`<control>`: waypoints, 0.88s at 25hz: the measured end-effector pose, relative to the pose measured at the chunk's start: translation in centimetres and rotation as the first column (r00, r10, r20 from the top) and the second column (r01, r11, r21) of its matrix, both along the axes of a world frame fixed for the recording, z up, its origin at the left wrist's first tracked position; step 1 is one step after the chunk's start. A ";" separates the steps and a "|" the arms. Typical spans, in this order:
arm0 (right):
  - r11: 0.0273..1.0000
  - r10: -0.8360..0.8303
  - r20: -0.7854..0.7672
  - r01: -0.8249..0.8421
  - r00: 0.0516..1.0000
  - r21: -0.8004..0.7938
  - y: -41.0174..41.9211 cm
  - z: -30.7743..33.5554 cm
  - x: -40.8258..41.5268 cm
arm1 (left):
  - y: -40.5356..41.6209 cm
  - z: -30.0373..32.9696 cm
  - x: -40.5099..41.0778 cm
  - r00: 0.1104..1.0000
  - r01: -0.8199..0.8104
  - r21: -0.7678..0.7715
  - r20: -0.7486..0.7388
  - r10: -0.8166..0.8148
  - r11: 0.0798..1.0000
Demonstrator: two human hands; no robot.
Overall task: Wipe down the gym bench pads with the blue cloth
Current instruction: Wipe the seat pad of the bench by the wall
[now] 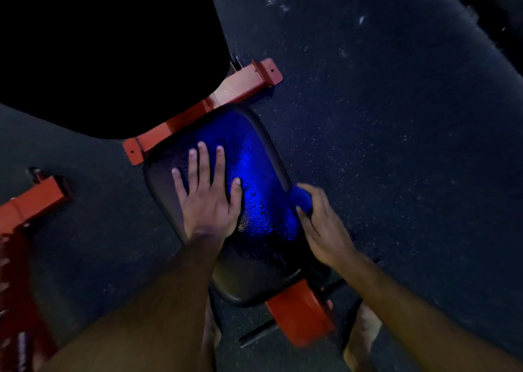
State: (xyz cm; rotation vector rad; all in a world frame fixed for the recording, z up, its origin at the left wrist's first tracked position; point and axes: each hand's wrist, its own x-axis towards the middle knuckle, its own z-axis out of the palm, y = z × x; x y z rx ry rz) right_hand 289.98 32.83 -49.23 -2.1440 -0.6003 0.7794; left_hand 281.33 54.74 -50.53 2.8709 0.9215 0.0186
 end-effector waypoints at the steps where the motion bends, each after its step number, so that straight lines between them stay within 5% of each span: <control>1: 1.000 0.013 0.024 -0.013 1.000 0.004 1.8 -0.1 1.5 | -0.1 -0.1 0.0 1.000 0.000 0.012 0.002 0.000 1.000; 7: 0.988 0.107 0.147 -0.121 0.983 0.094 14.6 -1.0 11.6 | 0.1 -0.4 -0.1 0.999 0.013 0.054 0.031 -0.015 0.998; 11: 0.977 0.158 0.127 -0.174 0.979 0.124 16.1 -1.5 14.1 | 0.0 -0.2 0.1 0.999 0.020 0.061 0.029 -0.021 0.998; 16: 0.978 0.074 0.094 -0.090 0.993 0.187 7.9 -1.4 7.6 | 0.0 -0.2 0.0 1.000 0.012 0.050 0.020 -0.013 0.999; 22: 0.991 0.122 0.019 -0.122 0.992 0.044 -4.9 -0.2 -2.6 | 0.0 -0.2 0.0 1.000 0.014 0.042 -0.004 -0.014 0.999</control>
